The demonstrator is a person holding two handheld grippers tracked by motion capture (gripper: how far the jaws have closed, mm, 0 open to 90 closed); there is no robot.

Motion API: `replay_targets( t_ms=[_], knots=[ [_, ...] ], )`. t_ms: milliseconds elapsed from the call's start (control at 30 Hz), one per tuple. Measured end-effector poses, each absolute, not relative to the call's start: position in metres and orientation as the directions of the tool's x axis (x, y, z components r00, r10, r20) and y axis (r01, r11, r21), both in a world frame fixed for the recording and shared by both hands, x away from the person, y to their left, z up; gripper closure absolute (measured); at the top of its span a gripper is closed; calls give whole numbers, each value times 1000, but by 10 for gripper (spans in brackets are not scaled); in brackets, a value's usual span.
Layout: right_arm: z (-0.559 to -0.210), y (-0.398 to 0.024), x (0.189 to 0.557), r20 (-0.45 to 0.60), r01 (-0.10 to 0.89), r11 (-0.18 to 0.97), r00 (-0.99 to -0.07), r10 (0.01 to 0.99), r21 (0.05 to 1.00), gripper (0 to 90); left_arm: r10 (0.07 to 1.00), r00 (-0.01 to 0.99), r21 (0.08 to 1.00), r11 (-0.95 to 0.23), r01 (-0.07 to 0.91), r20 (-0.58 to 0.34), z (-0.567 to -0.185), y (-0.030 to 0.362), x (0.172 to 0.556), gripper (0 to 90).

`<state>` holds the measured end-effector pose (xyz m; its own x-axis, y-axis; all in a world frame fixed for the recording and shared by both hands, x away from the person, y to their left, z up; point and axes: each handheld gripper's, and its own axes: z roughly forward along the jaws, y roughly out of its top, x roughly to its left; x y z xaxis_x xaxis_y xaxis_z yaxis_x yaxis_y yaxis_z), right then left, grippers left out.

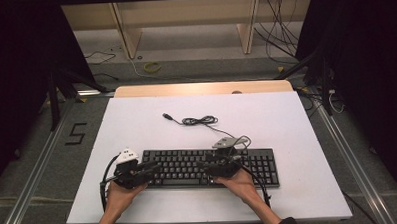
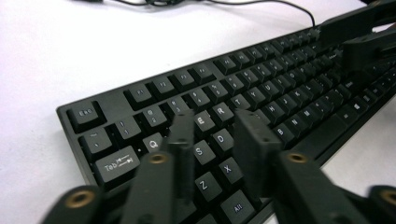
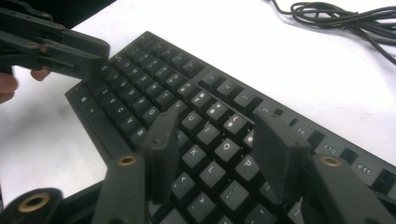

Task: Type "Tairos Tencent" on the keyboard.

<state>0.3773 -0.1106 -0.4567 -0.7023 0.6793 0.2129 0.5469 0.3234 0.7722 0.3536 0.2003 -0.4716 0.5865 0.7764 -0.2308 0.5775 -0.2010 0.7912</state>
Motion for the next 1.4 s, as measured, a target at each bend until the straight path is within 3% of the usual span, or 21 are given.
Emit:
replay_targets(
  t_ms=[233,400,1400],
  knots=[
    [-452,-116,370,214,532,315,-712,669,786,424,773,599,772,-245,586,-209,-474,194,356,837],
    [-449,-119,364,215,517,311,-725,654,798,384,775,602,764,-264,588,-195,-475,190,358,888],
    [-449,-121,347,214,503,330,-751,625,799,339,780,597,726,-300,619,-187,-484,186,364,895]
  ],
)
